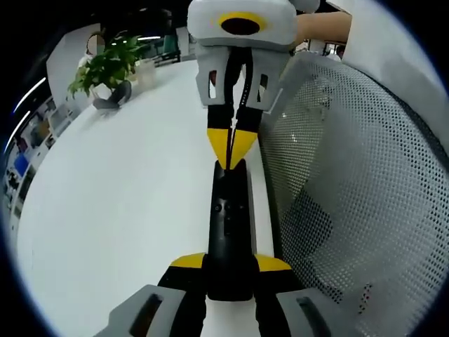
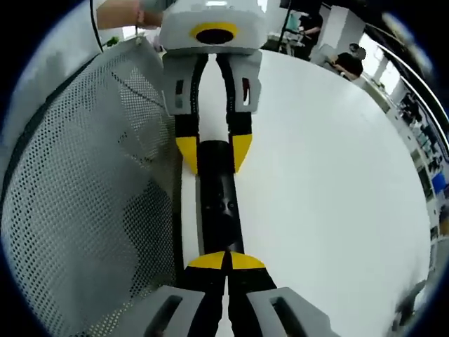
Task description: Press the specified remote control buttons in sequence, fully releasing each button before pressing the next.
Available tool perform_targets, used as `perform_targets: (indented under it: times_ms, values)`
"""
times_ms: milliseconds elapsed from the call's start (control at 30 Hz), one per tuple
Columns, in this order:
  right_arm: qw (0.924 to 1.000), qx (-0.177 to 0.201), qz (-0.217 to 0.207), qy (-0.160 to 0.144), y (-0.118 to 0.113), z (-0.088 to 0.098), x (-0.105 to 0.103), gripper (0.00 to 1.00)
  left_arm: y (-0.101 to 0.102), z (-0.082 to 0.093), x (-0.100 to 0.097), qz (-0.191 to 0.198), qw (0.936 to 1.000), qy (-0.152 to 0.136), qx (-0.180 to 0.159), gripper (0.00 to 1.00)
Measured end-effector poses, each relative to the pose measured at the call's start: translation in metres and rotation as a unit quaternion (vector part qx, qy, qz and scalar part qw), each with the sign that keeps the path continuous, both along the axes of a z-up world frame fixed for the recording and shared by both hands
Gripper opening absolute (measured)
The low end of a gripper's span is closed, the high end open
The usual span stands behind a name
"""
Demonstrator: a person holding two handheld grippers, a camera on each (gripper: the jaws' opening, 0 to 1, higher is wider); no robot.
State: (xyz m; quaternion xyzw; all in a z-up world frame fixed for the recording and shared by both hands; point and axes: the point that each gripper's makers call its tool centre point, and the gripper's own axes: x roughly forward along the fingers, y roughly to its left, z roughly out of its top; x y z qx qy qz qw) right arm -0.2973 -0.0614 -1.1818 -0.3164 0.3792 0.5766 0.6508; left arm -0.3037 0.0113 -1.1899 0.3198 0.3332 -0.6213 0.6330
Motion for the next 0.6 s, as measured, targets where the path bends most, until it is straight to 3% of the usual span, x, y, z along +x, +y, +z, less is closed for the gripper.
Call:
perform_targets:
  times_ms: [33, 133, 167, 200, 367, 533, 600]
  values:
    - [0.9994, 0.028, -0.02, 0.008, 0.002, 0.001, 0.002, 0.0, 0.0, 0.0, 0.0, -0.002, 1.0, -0.001, 0.001, 0.24]
    - [0.9975, 0.058, -0.032, 0.025, 0.007, 0.001, -0.001, 0.0, 0.0, 0.0, 0.0, -0.007, 1.0, 0.0, 0.003, 0.24]
    - [0.9981, 0.052, -0.025, 0.021, 0.007, 0.0, -0.002, 0.0, 0.0, 0.0, 0.0, -0.007, 1.0, 0.0, 0.004, 0.24]
    - [0.9993, 0.036, -0.004, -0.002, 0.006, 0.0, -0.001, 0.0, 0.0, 0.0, 0.0, -0.007, 1.0, 0.0, 0.005, 0.24]
    - [0.9985, 0.0, 0.044, -0.033, 0.008, -0.001, -0.004, 0.0, 0.0, 0.0, 0.0, -0.005, 1.0, 0.0, 0.003, 0.24]
    - [0.9904, -0.047, 0.111, -0.068, 0.01, -0.002, -0.006, 0.0, 0.0, 0.0, -0.001, -0.003, 1.0, 0.001, 0.001, 0.24]
    - [0.9832, -0.074, 0.145, -0.083, 0.012, -0.001, -0.008, 0.0, 0.0, 0.0, -0.001, -0.002, 1.0, 0.001, 0.001, 0.24]
